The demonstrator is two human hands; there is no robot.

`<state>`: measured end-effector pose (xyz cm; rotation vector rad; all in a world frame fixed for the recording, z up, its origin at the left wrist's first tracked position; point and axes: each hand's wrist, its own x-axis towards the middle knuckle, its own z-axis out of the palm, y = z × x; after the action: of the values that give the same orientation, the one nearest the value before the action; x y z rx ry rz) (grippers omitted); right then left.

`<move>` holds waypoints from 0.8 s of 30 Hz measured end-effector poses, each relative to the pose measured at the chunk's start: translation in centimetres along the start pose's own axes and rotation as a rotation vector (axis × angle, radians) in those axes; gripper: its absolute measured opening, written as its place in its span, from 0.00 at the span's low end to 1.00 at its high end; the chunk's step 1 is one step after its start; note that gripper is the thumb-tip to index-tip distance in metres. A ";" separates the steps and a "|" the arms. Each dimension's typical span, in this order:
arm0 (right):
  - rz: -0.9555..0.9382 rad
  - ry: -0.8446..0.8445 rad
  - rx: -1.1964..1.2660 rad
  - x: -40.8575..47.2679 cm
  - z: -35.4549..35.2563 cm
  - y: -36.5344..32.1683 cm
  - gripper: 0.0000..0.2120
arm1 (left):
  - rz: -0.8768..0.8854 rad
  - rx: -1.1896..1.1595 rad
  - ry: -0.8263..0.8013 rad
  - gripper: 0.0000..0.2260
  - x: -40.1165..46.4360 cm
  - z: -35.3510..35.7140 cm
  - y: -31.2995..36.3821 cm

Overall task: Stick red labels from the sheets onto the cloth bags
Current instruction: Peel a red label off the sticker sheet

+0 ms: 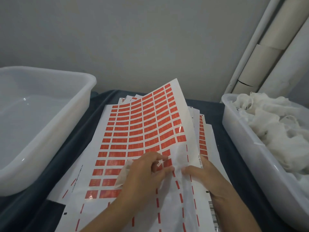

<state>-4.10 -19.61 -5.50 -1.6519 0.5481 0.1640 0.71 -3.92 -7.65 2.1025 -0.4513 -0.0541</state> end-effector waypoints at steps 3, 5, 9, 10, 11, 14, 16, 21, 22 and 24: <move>-0.042 -0.035 -0.017 0.1 0.3 -0.1 0.23 | 0.023 -0.002 0.002 0.08 0.0 -0.1 -0.3; -0.058 -0.025 -0.017 0.1 0.7 -0.1 0.27 | 0.046 0.015 -0.005 0.06 0.0 -0.2 -0.6; -0.081 0.087 -0.066 0.3 1.7 0.2 0.22 | 0.114 0.065 -0.019 0.07 -0.2 -0.4 -1.0; -0.085 0.109 -0.089 0.3 1.8 0.2 0.24 | 0.128 0.070 -0.021 0.08 -0.3 -0.4 -1.0; -0.091 0.123 -0.107 0.3 1.8 0.2 0.25 | 0.140 0.076 -0.026 0.08 -0.4 -0.5 -1.0; -0.100 0.112 -0.096 0.0 1.9 -0.1 0.32 | 0.137 0.060 -0.036 0.08 -0.4 -0.8 -1.0; -0.114 0.096 -0.078 -0.2 1.8 -0.2 0.32 | 0.096 0.016 -0.037 0.07 -0.3 -1.0 -0.8; -0.114 0.048 0.001 -0.4 1.3 -0.5 0.26 | 0.040 -0.118 0.010 0.13 -0.1 -1.3 -0.3; -0.111 0.046 0.012 -0.5 1.3 -0.5 0.26 | 0.044 -0.119 0.030 0.13 -0.1 -1.3 -0.3; -0.114 0.042 0.020 -0.5 1.3 -0.5 0.25 | 0.055 -0.131 0.055 0.12 -0.2 -1.2 -0.4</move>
<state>-4.02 -18.19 -5.02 -1.6651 0.4842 0.0399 0.91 -2.69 -7.32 1.9568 -0.4599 0.0063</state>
